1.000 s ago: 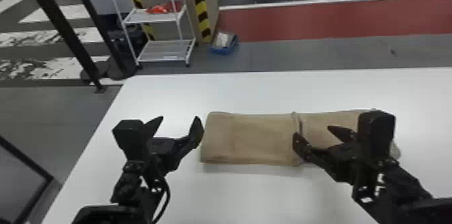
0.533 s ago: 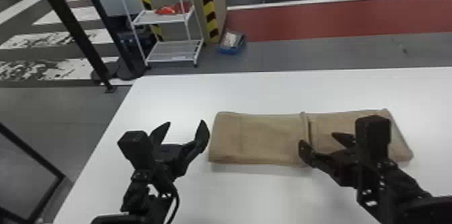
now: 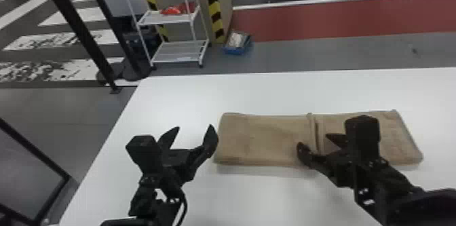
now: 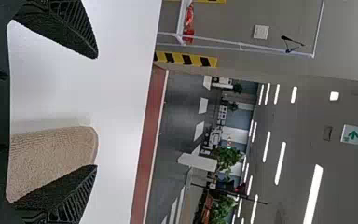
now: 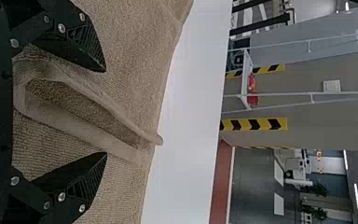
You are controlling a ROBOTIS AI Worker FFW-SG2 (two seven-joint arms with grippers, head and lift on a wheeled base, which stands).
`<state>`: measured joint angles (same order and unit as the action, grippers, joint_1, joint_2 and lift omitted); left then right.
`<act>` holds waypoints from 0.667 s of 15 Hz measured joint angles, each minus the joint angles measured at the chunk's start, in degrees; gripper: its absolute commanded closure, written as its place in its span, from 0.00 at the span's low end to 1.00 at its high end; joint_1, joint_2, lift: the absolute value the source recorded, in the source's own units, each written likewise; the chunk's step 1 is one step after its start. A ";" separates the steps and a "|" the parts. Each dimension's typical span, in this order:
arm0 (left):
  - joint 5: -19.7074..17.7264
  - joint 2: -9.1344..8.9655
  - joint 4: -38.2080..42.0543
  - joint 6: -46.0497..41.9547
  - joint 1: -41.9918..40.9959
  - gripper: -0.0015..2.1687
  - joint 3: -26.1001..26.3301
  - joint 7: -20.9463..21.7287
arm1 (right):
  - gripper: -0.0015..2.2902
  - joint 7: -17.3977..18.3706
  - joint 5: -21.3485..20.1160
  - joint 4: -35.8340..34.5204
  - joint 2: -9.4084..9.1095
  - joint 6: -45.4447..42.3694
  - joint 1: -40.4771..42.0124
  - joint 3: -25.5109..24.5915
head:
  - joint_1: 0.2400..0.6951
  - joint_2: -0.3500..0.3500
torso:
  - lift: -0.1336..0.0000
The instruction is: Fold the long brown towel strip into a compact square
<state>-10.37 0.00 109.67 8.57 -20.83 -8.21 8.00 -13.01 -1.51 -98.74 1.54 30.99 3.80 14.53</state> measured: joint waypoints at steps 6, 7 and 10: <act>-0.01 0.00 -0.49 0.00 -0.16 0.02 0.04 0.00 | 0.26 0.00 -1.38 1.58 -0.54 0.09 -1.05 0.82 | 1.00 0.86 | 0.06; -0.01 0.00 -0.50 0.00 -0.17 0.02 0.04 0.00 | 0.26 0.00 -1.40 1.60 -0.57 0.09 -1.12 0.89 | 1.00 0.86 | 0.06; -0.02 0.00 -0.59 0.00 -0.18 0.02 0.03 0.00 | 0.38 0.00 -1.27 1.53 -0.57 0.09 -1.06 1.03 | 1.00 0.86 | 0.06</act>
<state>-10.38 0.00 109.08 8.58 -21.01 -8.18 8.00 -13.01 -2.78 -97.21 0.97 31.07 2.74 15.56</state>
